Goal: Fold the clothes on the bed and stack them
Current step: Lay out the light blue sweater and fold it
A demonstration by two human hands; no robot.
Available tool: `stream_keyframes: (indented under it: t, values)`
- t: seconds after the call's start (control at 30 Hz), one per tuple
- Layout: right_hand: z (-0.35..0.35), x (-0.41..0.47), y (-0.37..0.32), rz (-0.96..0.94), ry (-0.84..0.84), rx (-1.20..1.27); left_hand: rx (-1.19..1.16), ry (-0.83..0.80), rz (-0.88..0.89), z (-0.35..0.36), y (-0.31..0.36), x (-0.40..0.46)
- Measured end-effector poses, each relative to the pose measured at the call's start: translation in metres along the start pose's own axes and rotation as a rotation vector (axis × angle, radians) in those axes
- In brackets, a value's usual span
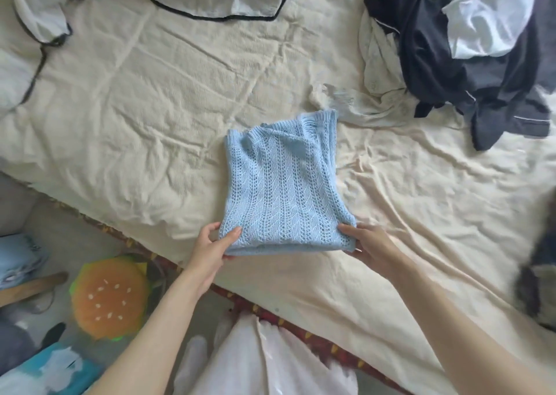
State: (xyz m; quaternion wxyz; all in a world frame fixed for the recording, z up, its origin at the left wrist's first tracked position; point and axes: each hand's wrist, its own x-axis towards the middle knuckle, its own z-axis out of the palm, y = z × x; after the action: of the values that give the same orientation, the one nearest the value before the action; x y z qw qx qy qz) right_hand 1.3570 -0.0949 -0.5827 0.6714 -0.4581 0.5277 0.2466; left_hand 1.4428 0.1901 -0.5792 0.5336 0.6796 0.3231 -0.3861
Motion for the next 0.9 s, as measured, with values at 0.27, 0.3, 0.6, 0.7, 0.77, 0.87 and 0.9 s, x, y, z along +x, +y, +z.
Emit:
stream_keyframes:
  t: [0.27,0.3,0.6,0.7,0.77,0.87,0.9]
  values:
    - [0.002,-0.048,0.066,0.131,0.059,0.011,0.065,-0.011,-0.165,-0.019,-0.035,-0.042]
    - [0.005,-0.049,0.061,0.089,0.075,0.007,0.076,-0.001,-0.144,-0.019,-0.03,-0.04]
    - [0.034,-0.031,-0.04,-0.257,0.172,-0.151,0.318,0.095,0.193,-0.004,0.067,0.001]
    - [0.04,-0.009,-0.078,-0.192,0.181,-0.054,0.16,0.106,0.111,0.005,0.1,0.028]
    - [0.04,0.009,-0.092,-0.169,0.172,0.079,0.177,0.125,0.123,0.009,0.105,0.05]
    - [0.038,0.036,-0.091,-0.262,0.226,-0.073,0.432,0.102,0.235,0.01,0.091,0.07]
    - [0.038,0.042,-0.085,-0.301,0.238,-0.157,0.448,0.078,0.262,0.01,0.082,0.073]
